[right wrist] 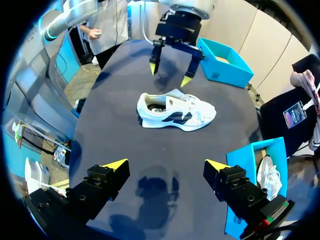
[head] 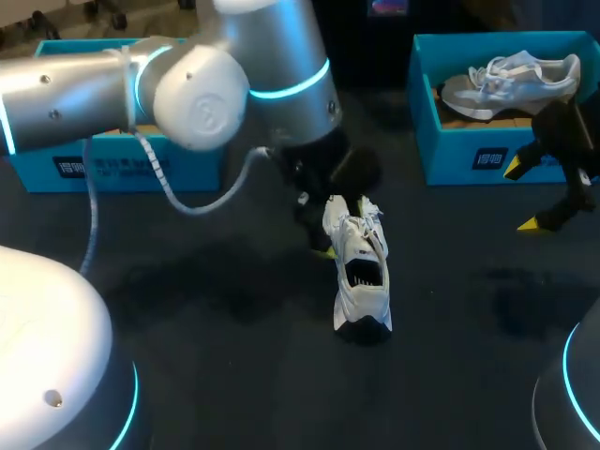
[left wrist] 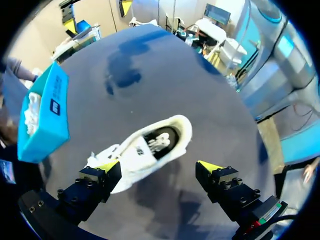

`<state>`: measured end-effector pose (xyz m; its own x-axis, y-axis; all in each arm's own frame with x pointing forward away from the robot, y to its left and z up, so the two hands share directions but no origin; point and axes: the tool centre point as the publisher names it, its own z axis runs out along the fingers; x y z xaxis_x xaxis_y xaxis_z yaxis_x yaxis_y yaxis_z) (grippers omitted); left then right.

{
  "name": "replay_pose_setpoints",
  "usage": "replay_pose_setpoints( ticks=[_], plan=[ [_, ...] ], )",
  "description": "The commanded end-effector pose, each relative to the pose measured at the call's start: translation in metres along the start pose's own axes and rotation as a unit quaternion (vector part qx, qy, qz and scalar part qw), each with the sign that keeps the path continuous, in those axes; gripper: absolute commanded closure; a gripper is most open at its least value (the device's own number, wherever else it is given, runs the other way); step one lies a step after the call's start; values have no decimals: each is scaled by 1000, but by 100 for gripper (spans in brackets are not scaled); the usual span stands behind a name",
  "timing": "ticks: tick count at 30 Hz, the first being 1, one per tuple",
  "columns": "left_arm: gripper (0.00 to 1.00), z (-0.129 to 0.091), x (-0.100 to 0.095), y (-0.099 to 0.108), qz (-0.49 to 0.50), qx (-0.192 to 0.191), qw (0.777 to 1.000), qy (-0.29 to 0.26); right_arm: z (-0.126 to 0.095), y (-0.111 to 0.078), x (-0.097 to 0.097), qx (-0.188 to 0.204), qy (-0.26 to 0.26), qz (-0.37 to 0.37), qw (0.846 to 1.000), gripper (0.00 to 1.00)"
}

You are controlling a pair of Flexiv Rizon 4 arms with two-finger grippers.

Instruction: Take the shoe out of the shoebox, open the shoe tongue, remove and reinsert the insole, then place the shoe into the shoebox

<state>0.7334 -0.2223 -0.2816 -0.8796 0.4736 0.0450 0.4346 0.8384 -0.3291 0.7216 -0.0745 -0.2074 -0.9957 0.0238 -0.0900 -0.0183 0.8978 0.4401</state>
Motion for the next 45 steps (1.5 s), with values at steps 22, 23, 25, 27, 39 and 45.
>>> replay_pose_setpoints(
  ticks=[22,23,25,27,39,45],
  plan=[
    [0,0,24,-31,-39,-71,997,17,1,0,0,1,0,0,1000,0],
    [0,5,25,-33,-37,-75,997,2,1,0,0,1,0,0,1000,0],
    [0,11,25,-37,-53,-88,995,2,1,0,0,1,0,0,1000,0],
    [0,15,24,-37,-57,-91,994,0,1,0,0,1,0,0,1000,0],
    [0,38,37,-48,-117,-109,986,-41,1,0,0,1,0,0,1000,0],
    [0,57,38,-52,-139,-110,983,-45,1,0,0,1,0,0,1000,0]
  ],
)
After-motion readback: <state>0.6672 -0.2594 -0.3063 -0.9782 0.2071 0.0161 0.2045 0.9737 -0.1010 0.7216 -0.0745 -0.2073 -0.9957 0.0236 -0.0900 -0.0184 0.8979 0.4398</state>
